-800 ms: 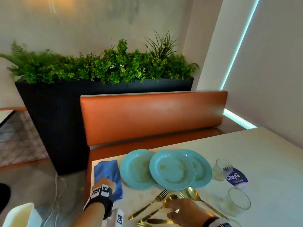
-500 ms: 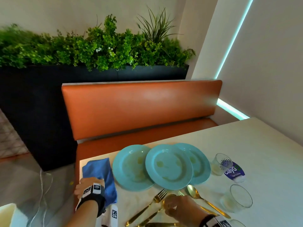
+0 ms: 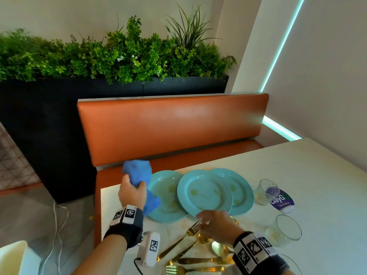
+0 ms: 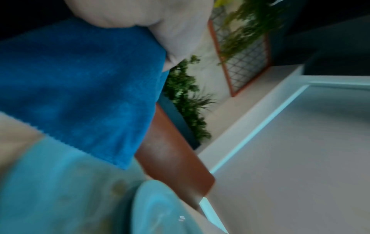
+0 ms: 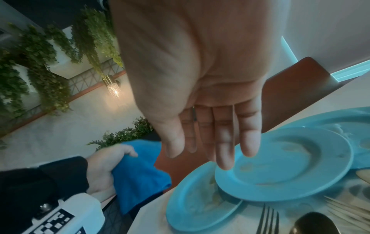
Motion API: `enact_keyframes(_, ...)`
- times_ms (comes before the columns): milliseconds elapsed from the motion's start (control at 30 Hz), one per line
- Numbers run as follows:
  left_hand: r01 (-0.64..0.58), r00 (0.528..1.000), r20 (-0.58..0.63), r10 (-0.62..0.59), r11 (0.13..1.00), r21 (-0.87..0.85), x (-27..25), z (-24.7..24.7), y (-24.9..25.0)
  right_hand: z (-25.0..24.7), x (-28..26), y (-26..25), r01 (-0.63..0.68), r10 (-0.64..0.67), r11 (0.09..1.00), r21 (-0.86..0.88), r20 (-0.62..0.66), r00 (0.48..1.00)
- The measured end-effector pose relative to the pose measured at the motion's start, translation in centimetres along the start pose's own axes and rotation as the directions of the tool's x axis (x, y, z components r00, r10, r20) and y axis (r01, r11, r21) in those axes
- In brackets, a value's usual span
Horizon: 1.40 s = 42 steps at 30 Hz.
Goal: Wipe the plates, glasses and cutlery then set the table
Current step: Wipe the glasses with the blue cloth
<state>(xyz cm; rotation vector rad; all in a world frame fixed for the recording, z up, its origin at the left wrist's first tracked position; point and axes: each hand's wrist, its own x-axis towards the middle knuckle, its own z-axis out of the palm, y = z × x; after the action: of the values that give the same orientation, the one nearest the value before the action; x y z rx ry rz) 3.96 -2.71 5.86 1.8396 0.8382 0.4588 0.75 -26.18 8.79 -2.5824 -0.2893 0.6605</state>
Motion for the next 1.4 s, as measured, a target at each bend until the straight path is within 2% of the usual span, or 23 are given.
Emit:
enact_keyframes(133, -0.163, 0.962, 0.181, 0.203, 0.963, -0.215, -4.4, 1.4, 5.0, -1.9, -1.4, -1.0, 0.021, -0.017, 0.999, 0.028, -0.167, 0.986)
enact_keyframes(200, -0.227, 0.919, 0.265, 0.292, 0.942, -0.249, -7.0, 2.9, 6.8, -3.0, -2.6, -1.2, 0.046, -0.016, 0.994, 0.095, -0.29, 0.957)
enact_keyframes(267, -0.306, 0.857, 0.338, 0.389, 0.912, -0.274, -9.9, 4.4, 8.0, -4.1, -4.0, -0.9, 0.092, 0.001, 0.974, 0.208, -0.41, 0.912)
enact_keyframes(333, -0.323, 0.781, 0.439, 0.444, 0.889, -0.325, -13.1, 5.4, 9.2, -5.0, -5.4, 0.1, 0.136, 0.04, 0.938, 0.318, -0.489, 0.871)
enact_keyframes(400, -0.289, 0.691, 0.548, 0.471, 0.875, -0.388, -16.1, 6.3, 10.2, -5.8, -6.8, 1.9, 0.193, 0.101, 0.854, 0.483, -0.518, 0.849)
enact_keyframes(467, -0.269, 0.573, 0.647, 0.503, 0.861, -0.431, -18.7, 7.0, 11.0, -6.4, -8.3, 3.9, 0.26, 0.16, 0.708, 0.657, -0.507, 0.847)
enact_keyframes(533, -0.279, 0.437, 0.74, 0.511, 0.859, -0.429, -21.4, 7.8, 11.4, -7.1, -10.3, 5.8, 0.31, 0.184, 0.59, 0.746, -0.498, 0.848)
enact_keyframes(600, -0.298, 0.33, 0.8, 0.502, 0.859, -0.416, -24.1, 9.0, 11.3, -7.8, -12.0, 7.9, 0.316, 0.233, 0.555, 0.769, -0.509, 0.829)
enact_keyframes(667, -0.25, 0.263, 0.842, 0.471, 0.876, -0.412, -26.4, 10.3, 11.0, -8.0, -13.4, 10.3, 0.279, 0.294, 0.544, 0.791, -0.492, 0.82)
enact_keyframes(700, -0.219, 0.245, 0.855, 0.456, 0.886, -0.41, -27.2, 10.9, 10.8, -8.0, -13.9, 11.6, 0.263, 0.315, 0.552, 0.791, -0.489, 0.813)
enact_keyframes(733, -0.194, 0.243, 0.861, 0.447, 0.892, -0.408, -28.1, 11.3, 10.5, -8.1, -14.4, 12.8, 0.228, 0.341, 0.579, 0.783, -0.486, 0.805)
enact_keyframes(767, -0.179, 0.263, 0.861, 0.436, 0.899, -0.4, -28.6, 11.8, 9.9, -8.1, -14.8, 14.1, 0.201, 0.363, 0.608, 0.768, -0.493, 0.791)
enact_keyframes(833, -0.188, 0.356, 0.853, 0.38, 0.924, -0.333, -29.3, 12.5, 8.1, -8.4, -15.5, 16.5, 0.149, 0.413, 0.633, 0.76, -0.494, 0.765)
enact_keyframes(900, -0.265, 0.44, 0.859, 0.261, 0.952, -0.153, -29.4, 13.4, 5.0, -8.7, -16.2, 18.9, 0.118, 0.465, 0.596, 0.794, -0.461, 0.756)
enact_keyframes(967, -0.381, 0.475, 0.865, 0.163, 0.924, 0.035, -29.7, 14.3, 1.7, -8.8, -16.6, 21.1, 0.103, 0.498, 0.56, 0.822, -0.434, 0.751)
enact_keyframes(1033, -0.43, 0.499, 0.857, 0.13, 0.896, 0.114, -30.3, 15.6, -1.4, -8.7, -16.9, 22.6, 0.121, 0.512, 0.51, 0.851, -0.414, 0.753)
enact_keyframes(1167, -0.391, 0.536, 0.834, 0.132, 0.914, 0.107, -32.1, 17.4, -4.3, -8.3, -17.0, 23.7, 0.103, 0.521, 0.356, 0.929, -0.289, 0.803)
enact_keyframes(1333, -0.265, 0.705, 0.699, 0.115, 0.958, 0.109, -33.4, 19.5, -5.6, -7.4, -17.1, 25.4, 0.006, 0.549, 0.278, 0.961, -0.164, 0.82)
enact_keyframes(1400, -0.294, 0.727, 0.671, 0.146, 0.949, 0.112, -33.5, 20.0, -5.9, -7.4, -17.5, 25.8, -0.028, 0.558, 0.264, 0.964, -0.129, 0.82)
